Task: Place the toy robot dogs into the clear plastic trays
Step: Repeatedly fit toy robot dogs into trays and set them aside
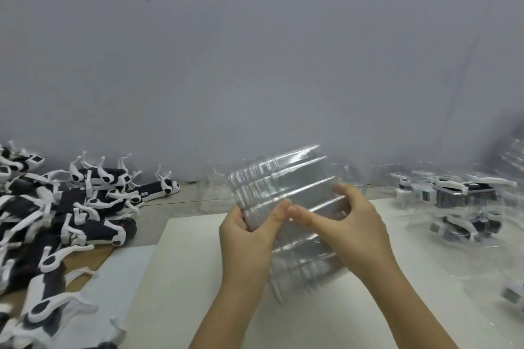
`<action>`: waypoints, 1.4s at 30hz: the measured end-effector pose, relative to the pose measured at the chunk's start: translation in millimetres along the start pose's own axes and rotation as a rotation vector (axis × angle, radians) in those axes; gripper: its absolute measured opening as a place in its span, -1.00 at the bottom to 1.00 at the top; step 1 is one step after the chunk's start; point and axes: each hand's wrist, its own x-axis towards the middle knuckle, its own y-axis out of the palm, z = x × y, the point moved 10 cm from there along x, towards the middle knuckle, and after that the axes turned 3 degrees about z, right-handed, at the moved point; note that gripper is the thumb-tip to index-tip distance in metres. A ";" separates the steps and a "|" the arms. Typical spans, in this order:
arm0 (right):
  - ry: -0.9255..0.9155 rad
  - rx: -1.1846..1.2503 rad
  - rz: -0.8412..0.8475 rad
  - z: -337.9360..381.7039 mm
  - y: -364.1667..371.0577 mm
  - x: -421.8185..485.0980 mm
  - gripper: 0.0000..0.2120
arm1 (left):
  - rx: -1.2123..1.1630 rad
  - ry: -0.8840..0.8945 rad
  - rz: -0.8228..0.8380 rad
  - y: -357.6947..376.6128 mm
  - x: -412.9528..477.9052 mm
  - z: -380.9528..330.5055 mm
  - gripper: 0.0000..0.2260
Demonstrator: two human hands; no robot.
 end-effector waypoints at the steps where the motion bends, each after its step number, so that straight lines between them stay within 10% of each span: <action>1: -0.035 0.030 0.022 4.2 2.6 -3.2 -0.01 | -0.016 0.019 -0.003 1.6 -0.9 -6.2 -0.66; 34: -0.210 0.469 -0.170 -19.4 -8.4 1.9 -0.38 | 0.414 0.186 0.024 25.7 -31.9 -32.7 -0.84; 42: -0.094 0.291 -0.024 -63.8 -19.8 32.1 -0.15 | 0.108 0.274 0.111 20.9 -24.8 -61.5 -0.78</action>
